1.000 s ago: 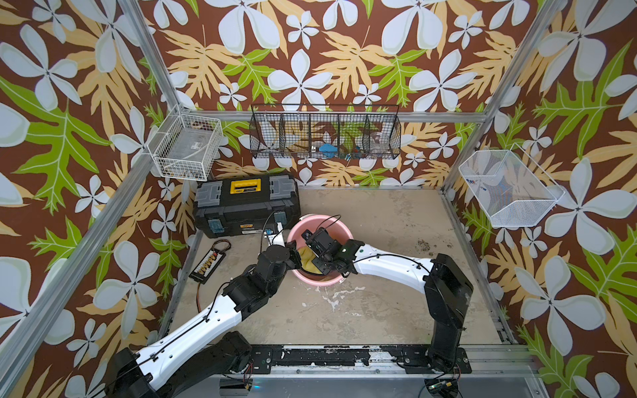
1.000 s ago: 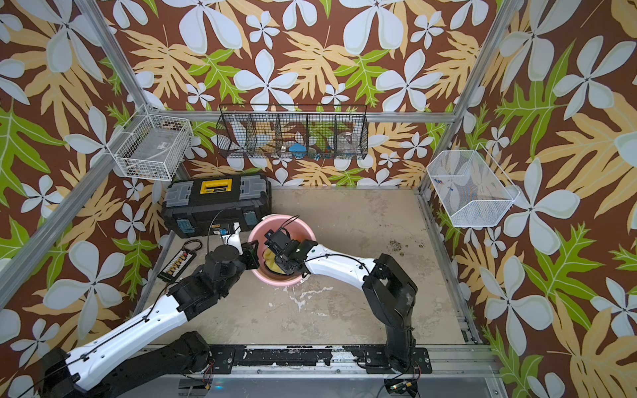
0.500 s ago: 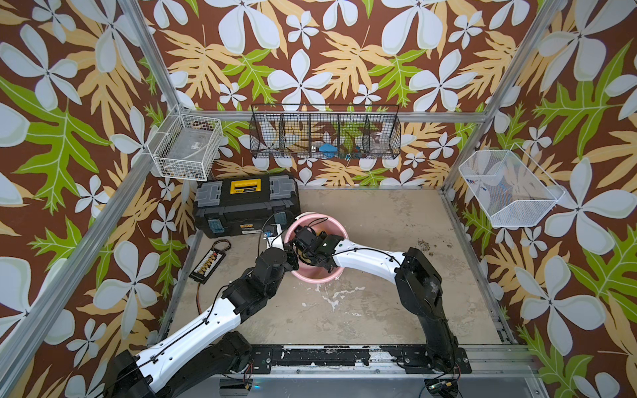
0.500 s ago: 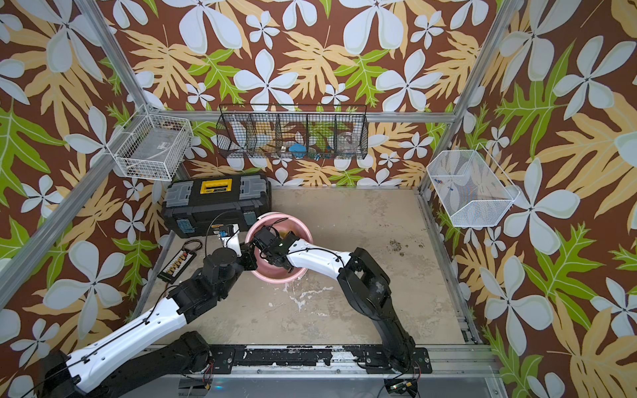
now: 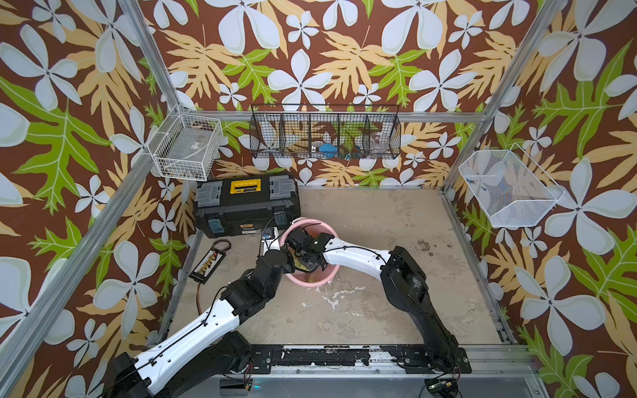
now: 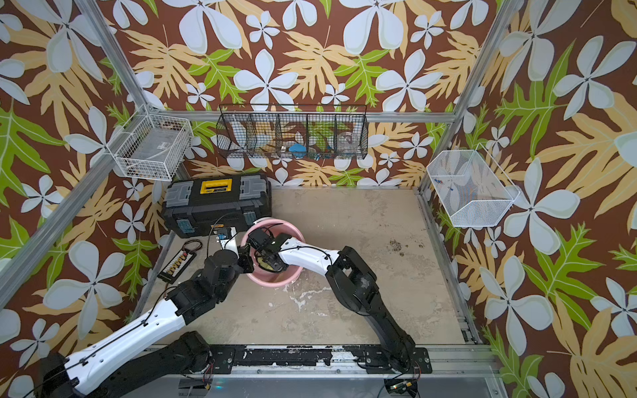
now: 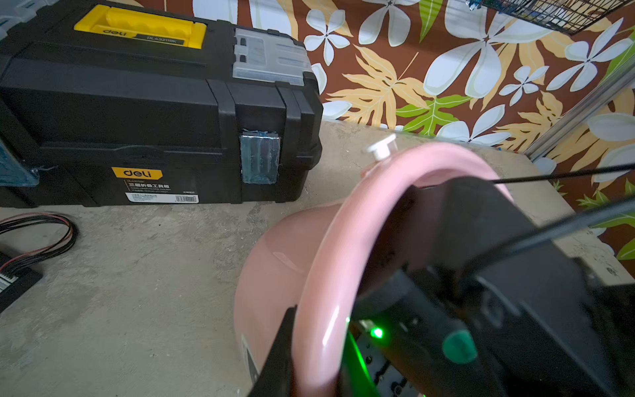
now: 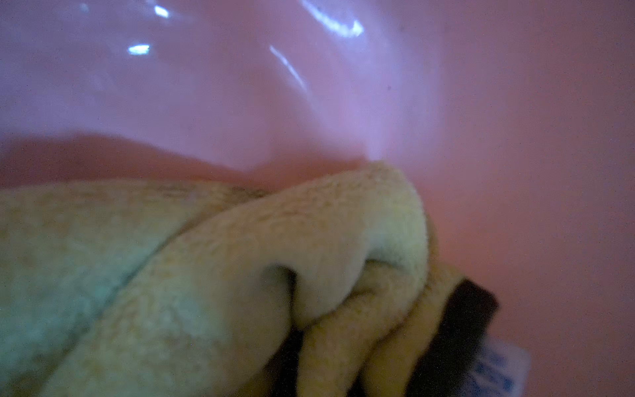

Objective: Wipe the inside of the bucket with a cloth
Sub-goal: Wipe the dirt from the inside of the bucket.

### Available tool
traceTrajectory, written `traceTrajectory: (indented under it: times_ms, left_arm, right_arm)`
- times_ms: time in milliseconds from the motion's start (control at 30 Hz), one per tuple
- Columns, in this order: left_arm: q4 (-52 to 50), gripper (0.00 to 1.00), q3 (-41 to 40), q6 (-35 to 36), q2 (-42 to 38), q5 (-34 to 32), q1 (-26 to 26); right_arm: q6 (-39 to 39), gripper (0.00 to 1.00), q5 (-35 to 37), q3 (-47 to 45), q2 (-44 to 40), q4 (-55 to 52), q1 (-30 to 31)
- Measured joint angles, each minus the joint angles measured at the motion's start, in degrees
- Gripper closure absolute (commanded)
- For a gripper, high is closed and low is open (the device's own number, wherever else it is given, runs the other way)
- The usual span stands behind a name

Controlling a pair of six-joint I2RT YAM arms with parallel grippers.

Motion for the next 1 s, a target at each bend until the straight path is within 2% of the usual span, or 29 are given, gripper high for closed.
traceTrajectory:
  times_ms: [67, 200, 333, 500, 833, 933, 1000]
  left_arm:
    - [0.5, 1.00, -0.3, 0.2, -0.3, 0.8, 0.0]
    - [1.6, 1.00, -1.0, 0.1, -0.8, 1.6, -0.2]
    - [4.4, 1.00, -1.2, 0.1, -0.4, 0.9, -0.3]
    - [5.6, 1.00, -2.0, -0.5, 0.0, -0.7, -0.4]
    - [5.6, 1.00, -1.8, -0.5, -0.2, -5.1, -0.5]
    - [5.6, 1.00, -1.8, -0.5, -0.3, -4.9, -0.5]
    - [5.6, 1.00, -1.8, -0.5, -0.3, -4.8, -0.6]
  right_arm:
    - [0.5, 1.00, -3.3, -1.1, -0.9, -0.5, -0.2]
    - [1.0, 1.00, -14.3, -4.2, -4.5, -3.5, -1.4]
    - [1.3, 1.00, -24.0, -3.9, -7.6, -6.0, -2.2]
    - [0.5, 1.00, -32.5, -2.8, -9.8, -9.3, -3.0]
    - [-1.2, 1.00, -45.9, -7.3, -19.0, -10.3, -6.5]
    - [-2.0, 1.00, -47.2, -9.6, -20.4, -9.8, -6.5]
    - [-2.3, 1.00, -45.4, -11.3, -21.8, -9.0, -6.5]
